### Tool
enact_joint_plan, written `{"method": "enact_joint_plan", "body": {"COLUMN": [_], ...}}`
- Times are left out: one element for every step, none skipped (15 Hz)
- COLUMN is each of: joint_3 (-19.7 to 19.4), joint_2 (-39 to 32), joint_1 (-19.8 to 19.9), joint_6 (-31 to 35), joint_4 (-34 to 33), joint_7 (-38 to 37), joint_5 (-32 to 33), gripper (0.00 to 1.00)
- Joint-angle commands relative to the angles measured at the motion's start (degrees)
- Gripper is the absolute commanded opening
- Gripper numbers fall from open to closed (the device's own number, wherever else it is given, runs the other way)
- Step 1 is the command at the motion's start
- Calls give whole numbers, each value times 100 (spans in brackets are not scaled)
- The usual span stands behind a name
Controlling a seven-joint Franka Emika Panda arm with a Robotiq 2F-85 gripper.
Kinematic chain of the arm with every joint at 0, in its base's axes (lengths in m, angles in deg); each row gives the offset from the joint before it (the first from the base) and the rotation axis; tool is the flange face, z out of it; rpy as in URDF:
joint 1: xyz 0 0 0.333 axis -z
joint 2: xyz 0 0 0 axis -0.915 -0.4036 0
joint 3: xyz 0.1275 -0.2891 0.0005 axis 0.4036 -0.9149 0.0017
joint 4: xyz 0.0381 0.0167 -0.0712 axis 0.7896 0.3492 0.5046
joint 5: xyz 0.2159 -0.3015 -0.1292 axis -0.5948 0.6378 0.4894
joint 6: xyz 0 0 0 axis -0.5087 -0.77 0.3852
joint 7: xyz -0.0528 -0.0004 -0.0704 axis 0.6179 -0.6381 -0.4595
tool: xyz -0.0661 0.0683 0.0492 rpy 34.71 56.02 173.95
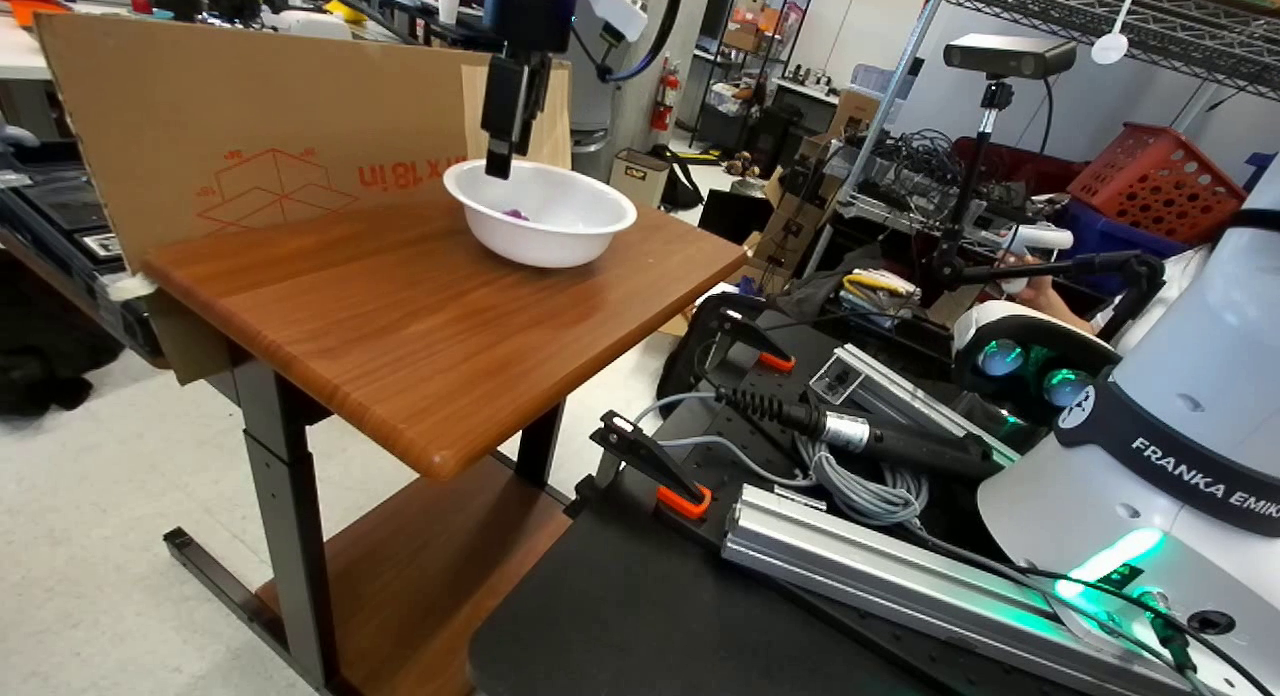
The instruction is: Place the plastic purple grapes inside the white bowl
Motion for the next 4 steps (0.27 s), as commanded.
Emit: {"method": "enact_joint_plan", "body": {"joint_3": [-53,-64,-75,-82], "joint_2": [212,413,560,645], "joint_1": [-43,-43,-49,-55], "joint_6": [-19,-21,-21,-21], "joint_4": [138,288,407,487], "joint_7": [89,156,182,196], "joint_5": [-104,-162,-189,-209], "gripper": [100,100,100,100]}}
